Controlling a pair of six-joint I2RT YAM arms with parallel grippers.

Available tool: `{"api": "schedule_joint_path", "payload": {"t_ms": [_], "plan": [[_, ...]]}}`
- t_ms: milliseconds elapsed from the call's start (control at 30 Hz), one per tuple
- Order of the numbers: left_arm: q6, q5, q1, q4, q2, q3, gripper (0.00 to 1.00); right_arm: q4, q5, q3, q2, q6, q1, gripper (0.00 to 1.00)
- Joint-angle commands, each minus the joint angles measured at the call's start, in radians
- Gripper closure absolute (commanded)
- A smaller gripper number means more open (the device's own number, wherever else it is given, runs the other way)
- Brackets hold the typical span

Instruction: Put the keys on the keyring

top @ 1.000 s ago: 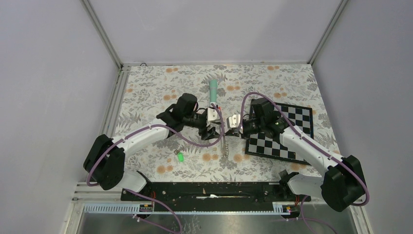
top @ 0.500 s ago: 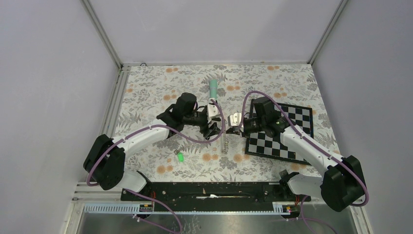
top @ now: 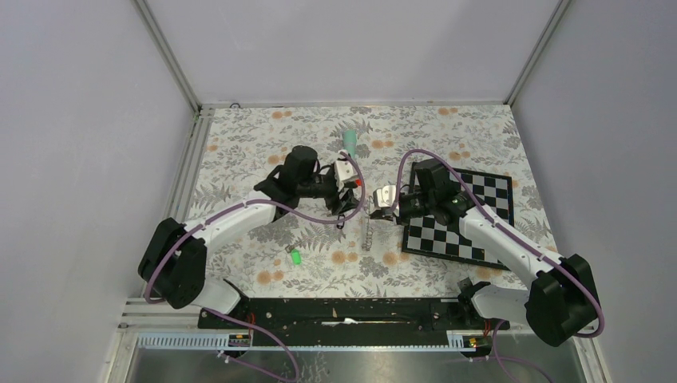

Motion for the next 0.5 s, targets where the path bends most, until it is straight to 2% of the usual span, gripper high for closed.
{"api": "schedule_joint_path", "payload": {"t_ms": [0, 267, 467], "plan": [[-0.020, -0.018, 0.028, 0.085, 0.006, 0.060, 0.40, 0.003, -0.054, 0.004, 0.002, -0.016, 0.004, 1.00], [-0.036, 0.027, 0.029, 0.084, 0.031, 0.072, 0.39, 0.006, -0.052, 0.007, 0.003, -0.009, 0.003, 1.00], [0.035, 0.035, 0.042, 0.022, 0.004, 0.067, 0.35, 0.007, -0.082, 0.013, 0.014, 0.022, -0.008, 1.00]]}}
